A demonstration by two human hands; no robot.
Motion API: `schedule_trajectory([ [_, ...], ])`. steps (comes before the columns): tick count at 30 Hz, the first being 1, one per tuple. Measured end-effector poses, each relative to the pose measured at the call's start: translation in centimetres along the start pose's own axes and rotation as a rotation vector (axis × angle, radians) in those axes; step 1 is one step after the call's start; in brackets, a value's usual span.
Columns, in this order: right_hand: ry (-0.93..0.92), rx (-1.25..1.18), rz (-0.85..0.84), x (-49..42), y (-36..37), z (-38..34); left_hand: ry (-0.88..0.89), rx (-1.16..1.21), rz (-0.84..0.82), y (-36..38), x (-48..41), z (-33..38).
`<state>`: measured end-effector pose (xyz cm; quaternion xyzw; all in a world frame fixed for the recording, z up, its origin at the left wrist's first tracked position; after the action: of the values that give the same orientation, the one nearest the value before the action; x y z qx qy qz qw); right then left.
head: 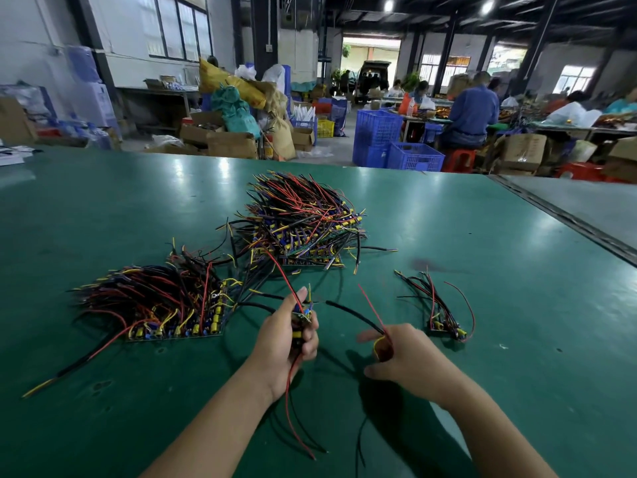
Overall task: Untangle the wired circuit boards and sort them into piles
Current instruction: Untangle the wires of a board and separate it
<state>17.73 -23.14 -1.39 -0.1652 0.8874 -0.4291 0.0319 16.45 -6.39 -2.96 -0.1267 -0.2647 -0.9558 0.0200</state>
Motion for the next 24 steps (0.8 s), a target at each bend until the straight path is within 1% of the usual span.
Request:
schedule_trajectory([
  [1, -0.022, 0.015, 0.046, 0.0, -0.2, -0.2, 0.0, -0.003, 0.0, 0.0, 0.0, 0.0],
  [2, -0.035, -0.036, 0.113, -0.1, -0.5, -0.3, 0.0, -0.002, -0.001, 0.0, 0.0, 0.0],
  [3, -0.024, -0.165, 0.2, -0.1, -1.2, 0.0, -0.001, -0.005, -0.002, 0.0, 0.0, 0.0],
  [4, 0.01, -0.351, 0.28, -0.2, -1.7, 0.5, -0.008, -0.017, -0.005, 0.1, 0.0, 0.0],
  [5, 0.063, -0.592, 0.337, -0.3, -1.9, 1.4, -0.019, -0.04, -0.015, 0.2, 0.0, -0.2],
  [7, 0.173, -1.113, 0.388, -0.4, -1.5, 2.8, -0.056, -0.093, -0.06, 0.7, 0.3, -0.6],
  [8, 0.21, -1.321, 0.386, -0.5, -1.2, 3.0, -0.074, -0.111, -0.088, 1.0, 0.4, -0.9],
  [9, 0.227, -1.468, 0.383, -0.5, -1.2, 3.1, -0.089, -0.122, -0.118, 1.3, 0.6, -1.1],
  [11, 0.212, -1.626, 0.388, -0.5, -1.4, 3.0, -0.112, -0.122, -0.176, 1.8, 0.8, -1.6],
  [12, 0.2, -1.649, 0.387, -0.5, -1.3, 2.8, -0.119, -0.11, -0.198, 2.0, 0.9, -1.7],
  [14, 0.193, -1.606, 0.354, -0.5, -0.7, 2.1, -0.11, -0.086, -0.223, 2.3, 0.9, -1.8],
  [17, 0.18, -1.478, 0.232, -0.4, 0.7, 0.5, -0.069, -0.047, -0.242, 2.8, 1.0, -1.4],
  [19, 0.132, -1.408, 0.144, -0.2, 1.4, -0.9, -0.045, -0.024, -0.232, 2.8, 1.0, -1.1],
  [20, 0.096, -1.301, 0.129, 0.0, 1.5, -1.4, -0.036, -0.014, -0.224, 2.8, 1.0, -0.9],
  [22, 0.045, -1.01, 0.158, 0.3, 1.4, -2.1, -0.036, 0.009, -0.212, 2.7, 0.9, -0.8],
  [23, 0.033, -0.918, 0.173, 0.4, 1.4, -2.3, -0.043, 0.015, -0.208, 2.7, 0.9, -0.8],
  [24, 0.025, -0.885, 0.18, 0.5, 1.5, -2.5, -0.05, 0.029, -0.207, 2.7, 0.8, -0.9],
])
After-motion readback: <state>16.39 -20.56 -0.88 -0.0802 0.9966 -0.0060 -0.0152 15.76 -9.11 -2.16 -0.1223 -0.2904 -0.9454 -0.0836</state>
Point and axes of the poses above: each hand's wrist, its own x-axis away from the middle knuckle, its own y-axis out of the palm, z = x × y, the point moved 9 cm from there along -x, towards the middle knuckle
